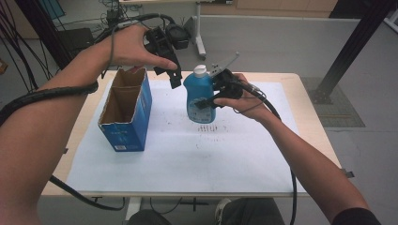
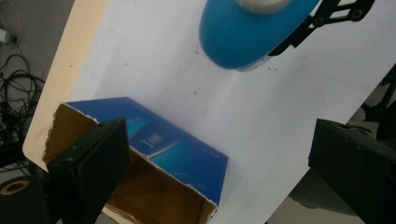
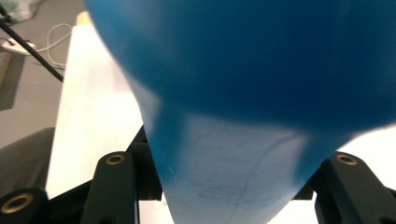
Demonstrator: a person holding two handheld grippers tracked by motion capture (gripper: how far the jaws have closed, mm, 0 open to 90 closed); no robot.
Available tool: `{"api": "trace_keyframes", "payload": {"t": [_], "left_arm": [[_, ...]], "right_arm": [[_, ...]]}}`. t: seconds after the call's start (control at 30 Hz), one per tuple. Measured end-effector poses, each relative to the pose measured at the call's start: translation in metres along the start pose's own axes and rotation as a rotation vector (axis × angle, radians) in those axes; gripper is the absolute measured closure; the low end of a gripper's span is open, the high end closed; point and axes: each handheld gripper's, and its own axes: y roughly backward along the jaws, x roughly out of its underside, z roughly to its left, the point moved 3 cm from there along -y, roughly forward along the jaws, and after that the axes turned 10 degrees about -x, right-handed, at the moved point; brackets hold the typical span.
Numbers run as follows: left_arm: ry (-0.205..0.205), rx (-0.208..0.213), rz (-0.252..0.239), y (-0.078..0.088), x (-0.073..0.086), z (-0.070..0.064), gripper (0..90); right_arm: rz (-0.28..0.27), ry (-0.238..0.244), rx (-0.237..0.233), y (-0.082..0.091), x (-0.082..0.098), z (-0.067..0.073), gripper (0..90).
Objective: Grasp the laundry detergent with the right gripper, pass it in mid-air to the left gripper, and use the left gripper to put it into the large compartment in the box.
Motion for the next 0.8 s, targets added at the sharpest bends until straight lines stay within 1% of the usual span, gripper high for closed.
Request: {"api": "trace_keyframes", "payload": {"t": [0.1, 0.13, 0.2, 0.33, 0.47, 0.5, 0.53, 0.63, 0.67, 0.7, 0.77, 0.8], "left_arm": [[-0.017, 0.002, 0.015, 0.001, 0.0, -0.003, 5.9], [-0.023, 0.008, 0.011, 0.001, 0.0, -0.004, 6.0], [-0.048, 0.03, 0.012, 0.002, 0.0, -0.007, 6.0], [-0.081, 0.06, 0.023, -0.001, -0.001, -0.012, 6.7], [-0.109, 0.076, 0.033, -0.005, -0.002, -0.017, 6.8], [-0.109, 0.077, 0.032, -0.006, -0.002, -0.018, 6.8], [-0.119, 0.082, 0.041, -0.007, -0.002, -0.019, 6.8], [-0.131, 0.103, 0.041, -0.009, -0.002, -0.021, 7.0], [-0.13, 0.115, 0.038, -0.01, -0.003, -0.022, 7.0], [-0.126, 0.119, 0.033, -0.011, -0.003, -0.022, 7.0], [-0.131, 0.131, 0.03, -0.013, -0.003, -0.023, 7.0], [-0.138, 0.133, 0.032, -0.014, -0.003, -0.023, 7.0]], "right_arm": [[-0.007, 0.028, -0.029, -0.008, -0.005, 0.005, 44.6], [-0.007, 0.037, -0.037, -0.01, -0.007, 0.007, 44.6], [-0.005, 0.052, -0.047, -0.014, -0.01, 0.01, 44.6], [-0.011, 0.085, -0.071, -0.022, -0.018, 0.018, 44.6], [-0.011, 0.11, -0.1, -0.029, -0.023, 0.026, 44.6], [-0.01, 0.123, -0.108, -0.031, -0.025, 0.029, 44.6], [-0.01, 0.126, -0.111, -0.032, -0.025, 0.03, 44.6], [-0.014, 0.134, -0.129, -0.035, -0.028, 0.035, 44.5], [-0.015, 0.137, -0.133, -0.035, -0.029, 0.036, 44.5], [-0.016, 0.144, -0.135, -0.034, -0.03, 0.037, 44.5], [-0.023, 0.151, -0.139, -0.034, -0.031, 0.039, 44.5], [-0.034, 0.142, -0.157, -0.033, -0.032, 0.041, 44.5]]}}
